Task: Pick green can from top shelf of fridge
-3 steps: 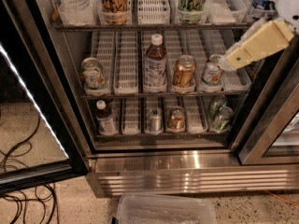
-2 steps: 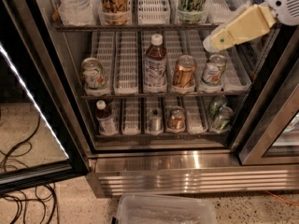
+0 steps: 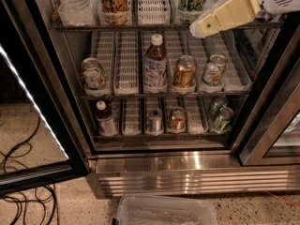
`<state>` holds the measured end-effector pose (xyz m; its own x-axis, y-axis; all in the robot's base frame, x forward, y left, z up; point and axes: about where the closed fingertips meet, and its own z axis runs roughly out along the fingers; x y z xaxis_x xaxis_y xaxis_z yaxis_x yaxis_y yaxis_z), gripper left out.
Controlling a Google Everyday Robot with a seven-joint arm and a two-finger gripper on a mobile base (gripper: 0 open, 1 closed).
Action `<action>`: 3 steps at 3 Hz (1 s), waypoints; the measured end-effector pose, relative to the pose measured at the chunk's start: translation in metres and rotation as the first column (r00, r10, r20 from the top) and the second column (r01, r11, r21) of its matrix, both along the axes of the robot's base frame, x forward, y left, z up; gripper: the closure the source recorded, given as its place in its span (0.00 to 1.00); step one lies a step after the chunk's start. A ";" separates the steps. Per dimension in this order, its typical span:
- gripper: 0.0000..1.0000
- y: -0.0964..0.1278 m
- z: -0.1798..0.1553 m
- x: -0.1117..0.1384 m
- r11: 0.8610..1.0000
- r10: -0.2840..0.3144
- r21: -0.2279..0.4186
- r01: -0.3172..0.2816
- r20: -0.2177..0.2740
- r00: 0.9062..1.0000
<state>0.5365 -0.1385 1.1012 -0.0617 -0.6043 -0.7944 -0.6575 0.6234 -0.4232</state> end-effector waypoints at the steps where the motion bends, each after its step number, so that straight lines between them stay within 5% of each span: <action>1: 0.00 0.011 -0.003 0.007 0.999 -0.033 0.025 0.032 0.028 0.999; 3: 0.00 0.040 -0.015 0.029 0.984 -0.130 0.135 0.115 0.107 0.986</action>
Offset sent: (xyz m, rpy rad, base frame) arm 0.0395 0.0472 -0.0241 0.1552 -0.1389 -0.1658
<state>0.5656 -0.0982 1.0862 -0.0330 -0.4908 -0.8707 -0.5243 0.7501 -0.4030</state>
